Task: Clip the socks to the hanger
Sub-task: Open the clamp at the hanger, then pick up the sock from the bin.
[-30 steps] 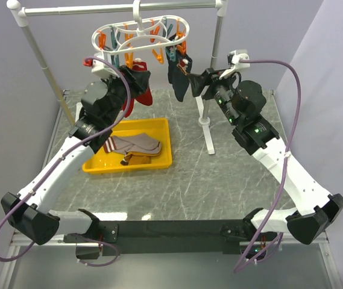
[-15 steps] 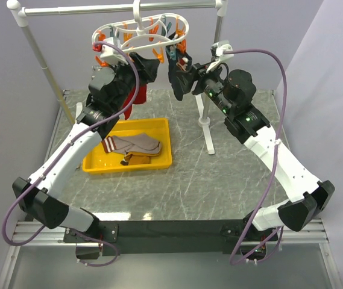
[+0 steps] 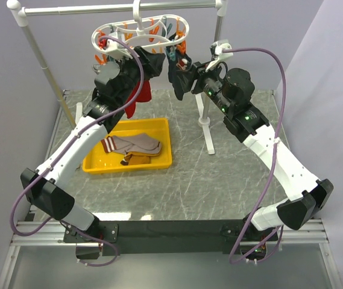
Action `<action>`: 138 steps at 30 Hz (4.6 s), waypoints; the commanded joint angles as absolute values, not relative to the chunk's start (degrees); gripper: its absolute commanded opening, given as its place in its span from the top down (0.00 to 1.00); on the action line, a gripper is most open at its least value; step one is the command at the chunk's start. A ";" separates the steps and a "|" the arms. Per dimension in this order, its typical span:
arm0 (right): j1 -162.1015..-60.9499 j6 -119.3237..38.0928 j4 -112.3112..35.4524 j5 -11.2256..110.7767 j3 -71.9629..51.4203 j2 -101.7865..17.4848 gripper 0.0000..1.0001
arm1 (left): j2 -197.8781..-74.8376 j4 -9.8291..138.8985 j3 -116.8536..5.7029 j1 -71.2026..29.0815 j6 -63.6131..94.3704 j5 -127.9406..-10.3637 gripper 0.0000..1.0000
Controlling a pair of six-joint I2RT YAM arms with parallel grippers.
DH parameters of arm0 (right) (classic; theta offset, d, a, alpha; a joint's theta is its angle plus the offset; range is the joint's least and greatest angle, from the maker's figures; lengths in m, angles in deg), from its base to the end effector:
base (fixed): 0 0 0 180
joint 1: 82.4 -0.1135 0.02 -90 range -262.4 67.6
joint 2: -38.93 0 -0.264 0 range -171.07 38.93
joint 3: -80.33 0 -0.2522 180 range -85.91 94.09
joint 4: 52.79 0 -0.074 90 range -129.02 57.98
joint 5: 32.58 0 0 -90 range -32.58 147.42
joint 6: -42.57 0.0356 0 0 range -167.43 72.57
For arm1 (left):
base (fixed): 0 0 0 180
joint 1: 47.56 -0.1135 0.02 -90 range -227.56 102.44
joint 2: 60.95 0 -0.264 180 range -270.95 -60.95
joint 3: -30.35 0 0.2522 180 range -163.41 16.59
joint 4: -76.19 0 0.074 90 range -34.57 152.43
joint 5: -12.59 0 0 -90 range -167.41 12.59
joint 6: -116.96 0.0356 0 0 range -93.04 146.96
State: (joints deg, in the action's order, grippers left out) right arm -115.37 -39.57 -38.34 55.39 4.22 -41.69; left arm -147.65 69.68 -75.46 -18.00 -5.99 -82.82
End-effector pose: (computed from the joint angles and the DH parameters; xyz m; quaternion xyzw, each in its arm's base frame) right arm 0.2652 0.1735 0.4904 -0.1545 0.6321 0.2756 0.7076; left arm 0.3060 -0.1697 0.4835 -0.0553 0.6232 -0.3792 0.6817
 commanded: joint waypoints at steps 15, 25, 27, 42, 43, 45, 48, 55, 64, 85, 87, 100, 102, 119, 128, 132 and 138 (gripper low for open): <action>-115.01 -37.67 -39.55 54.70 6.29 -41.40 0.44 | -149.63 75.79 -78.50 -17.68 -9.43 -86.82 0.29; -115.01 -37.32 -40.43 51.09 5.50 -41.32 0.44 | -149.98 76.23 -78.77 -17.68 -10.39 -88.66 0.37; -115.01 -37.24 -40.61 50.56 5.24 -41.05 0.44 | -149.90 76.58 -78.50 -17.68 -10.66 -88.75 0.39; -115.09 -35.22 -43.15 46.79 2.52 -42.19 0.43 | -150.95 72.55 -81.40 -18.99 -15.31 -89.19 0.61; -115.09 -35.21 -44.20 45.56 2.25 -42.37 0.43 | -150.86 72.28 -81.75 -19.43 -15.67 -88.58 0.62; -115.18 -35.30 -45.00 43.98 2.51 -43.51 0.43 | -150.78 71.66 -81.93 -19.78 -17.07 -87.96 0.62; -115.18 -34.16 -47.62 40.90 3.30 -45.44 0.42 | -150.34 70.52 -82.02 -20.14 -18.21 -87.52 0.63; -115.27 -31.09 -51.06 38.96 6.20 -48.96 0.39 | -149.19 67.80 -83.25 -20.49 -19.53 -87.87 0.63; -115.71 -29.24 -52.56 40.36 8.14 -51.86 0.38 | -148.32 63.93 -84.13 -20.93 -23.58 -88.13 0.63; -115.71 -33.89 -50.45 40.19 2.35 -48.27 0.36 | -147.00 66.29 -82.20 -22.60 -23.41 -84.01 0.70; -115.71 -34.33 -49.93 38.97 -0.28 -47.03 0.35 | -146.38 68.22 -80.80 -22.60 -22.00 -84.01 0.71; -119.22 -36.61 -40.00 36.84 -11.99 -42.19 0.30 | -146.91 70.08 -80.79 -22.60 -15.32 -81.55 0.73; -122.46 -38.37 -36.68 39.74 -11.73 -43.94 0.28 | -147.00 69.82 -80.88 -22.60 -14.88 -81.46 0.73; -136.70 -42.60 -43.06 60.46 -9.45 -66.17 0.21 | -145.15 68.14 -79.91 -22.60 -11.54 -83.30 0.73; -137.07 -37.41 -37.99 71.30 7.23 -81.38 0.20 | -144.19 67.53 -79.65 -22.60 -10.66 -83.57 0.73; -136.80 -37.41 -35.25 69.99 13.05 -87.18 0.20 | -143.31 67.44 -78.86 -22.60 -10.57 -83.74 0.73; -136.45 -36.62 -34.01 70.25 14.56 -89.83 0.19 | -142.52 67.53 -78.68 -22.60 -10.22 -84.09 0.73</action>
